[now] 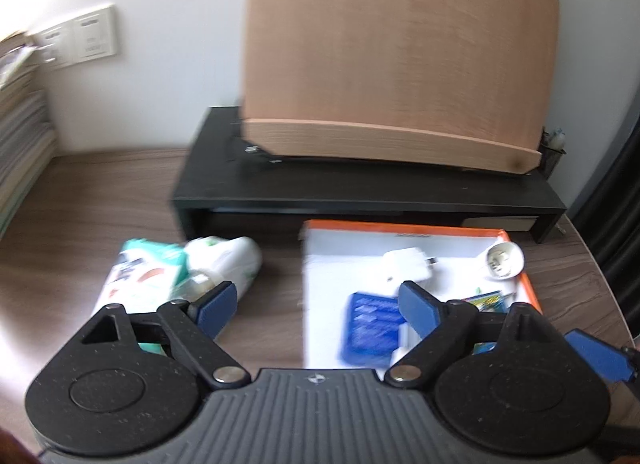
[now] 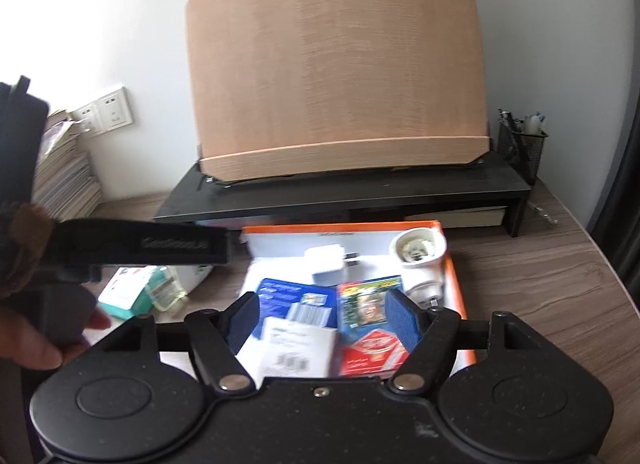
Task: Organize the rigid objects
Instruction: 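Release the white cube into the box with the left tool while the right tool releases the red card box, then grasp the teal bandage box with the left tool while the right tool moves to the white repeller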
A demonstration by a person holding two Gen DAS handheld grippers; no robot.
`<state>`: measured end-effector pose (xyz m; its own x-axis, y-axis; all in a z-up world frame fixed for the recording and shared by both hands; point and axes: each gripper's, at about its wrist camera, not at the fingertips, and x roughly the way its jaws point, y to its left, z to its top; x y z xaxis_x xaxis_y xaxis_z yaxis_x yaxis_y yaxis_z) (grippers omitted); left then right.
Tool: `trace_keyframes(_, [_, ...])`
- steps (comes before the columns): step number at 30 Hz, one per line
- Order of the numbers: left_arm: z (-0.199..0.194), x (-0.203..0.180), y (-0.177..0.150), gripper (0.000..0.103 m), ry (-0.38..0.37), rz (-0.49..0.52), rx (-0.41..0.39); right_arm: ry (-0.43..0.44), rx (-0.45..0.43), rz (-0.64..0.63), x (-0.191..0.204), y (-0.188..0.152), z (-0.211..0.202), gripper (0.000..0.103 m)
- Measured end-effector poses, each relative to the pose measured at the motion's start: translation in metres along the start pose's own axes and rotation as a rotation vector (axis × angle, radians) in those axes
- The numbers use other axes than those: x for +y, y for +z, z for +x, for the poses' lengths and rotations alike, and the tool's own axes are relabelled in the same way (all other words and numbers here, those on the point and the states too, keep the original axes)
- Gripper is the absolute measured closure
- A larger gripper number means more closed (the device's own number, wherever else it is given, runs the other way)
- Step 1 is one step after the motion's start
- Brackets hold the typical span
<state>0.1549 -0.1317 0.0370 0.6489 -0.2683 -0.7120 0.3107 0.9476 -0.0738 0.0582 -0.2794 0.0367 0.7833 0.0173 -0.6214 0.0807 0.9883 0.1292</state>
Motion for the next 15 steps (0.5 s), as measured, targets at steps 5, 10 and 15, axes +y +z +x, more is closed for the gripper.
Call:
trace_keyframes(5, [-0.016,0.037,-0.015,0.013,0.029,-0.049,0.008,0.032,0.008,-0.033,0.032,-0.003,-0.003,0.020])
trace_keyframes(10, [-0.024,0.078,-0.028,0.012,0.072,-0.097,0.018,0.054,0.008,-0.062,0.060,-0.005,-0.001,0.020])
trace_keyframes(15, [-0.020,0.113,-0.034,0.012,0.109,-0.151,0.038,0.061,0.019,-0.073,0.079,-0.008,0.004,0.020])
